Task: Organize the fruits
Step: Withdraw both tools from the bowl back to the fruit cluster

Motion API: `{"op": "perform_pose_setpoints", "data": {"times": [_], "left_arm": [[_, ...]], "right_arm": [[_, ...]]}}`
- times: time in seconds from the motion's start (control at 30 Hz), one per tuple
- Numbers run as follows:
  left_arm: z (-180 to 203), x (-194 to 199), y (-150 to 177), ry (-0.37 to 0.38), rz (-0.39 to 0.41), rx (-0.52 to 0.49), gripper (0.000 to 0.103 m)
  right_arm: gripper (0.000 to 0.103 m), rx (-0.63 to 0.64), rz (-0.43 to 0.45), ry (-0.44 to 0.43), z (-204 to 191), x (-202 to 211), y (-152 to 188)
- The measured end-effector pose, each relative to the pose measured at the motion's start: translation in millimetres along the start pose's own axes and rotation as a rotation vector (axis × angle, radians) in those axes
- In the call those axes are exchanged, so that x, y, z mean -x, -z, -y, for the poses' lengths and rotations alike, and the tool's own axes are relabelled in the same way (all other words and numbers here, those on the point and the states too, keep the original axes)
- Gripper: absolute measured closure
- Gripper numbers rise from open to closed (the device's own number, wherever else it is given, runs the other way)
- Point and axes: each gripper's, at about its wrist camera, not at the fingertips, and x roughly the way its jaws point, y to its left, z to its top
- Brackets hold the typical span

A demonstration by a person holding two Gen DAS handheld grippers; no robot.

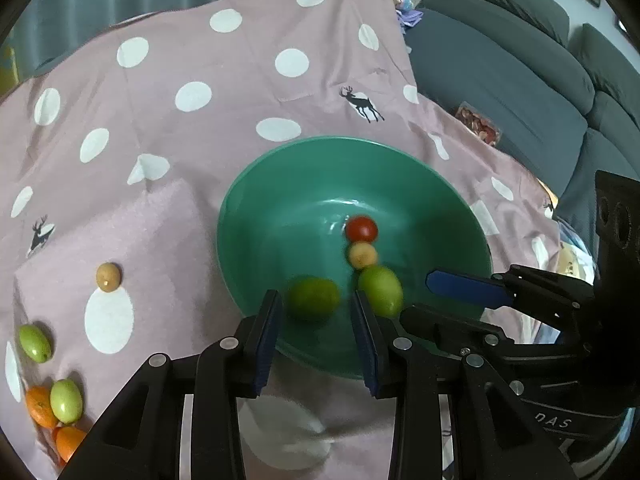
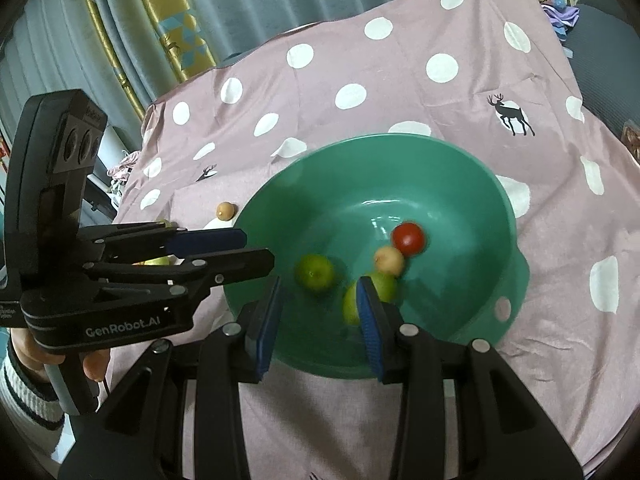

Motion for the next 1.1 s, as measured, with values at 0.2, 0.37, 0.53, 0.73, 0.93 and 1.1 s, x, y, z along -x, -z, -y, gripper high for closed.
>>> {"op": "perform_pose_setpoints", "data": {"times": [0.2,0.37,0.53,0.73,0.93,1.1], "left_arm": [[-2.7,15.0,7.5,-0.034,0.013,0.016,0.036],[-10.5,29.2,19.7,-0.054,0.015,0.046,0.032],[-28.7,42.3,41.4,-0.048,0.007,0.135,0.022],[-82.9,53.5,86.8,-0.026,-0.022,0.404,0.016],[-127.9,111.0,125.2,0.091,0.188,0.577,0.002],[-134.2,157.4,139.1,0.069,0.344,0.565,0.001]], "right_arm": [[0.062,-0.015,0.017,-0.009,-2.8,8.6,0.1],[0.057,-0.025,0.021,-0.017,-7.8,15.8,2.6],[0.049,-0.018,0.021,-0.029,-19.2,22.1,7.8],[0.048,0.020,0.004,-0.053,-40.4,24.9,13.1],[0.048,0.077,-0.018,-0.096,-70.4,22.8,16.5],[0.048,0.113,-0.033,-0.140,-91.9,17.7,20.4]]}}
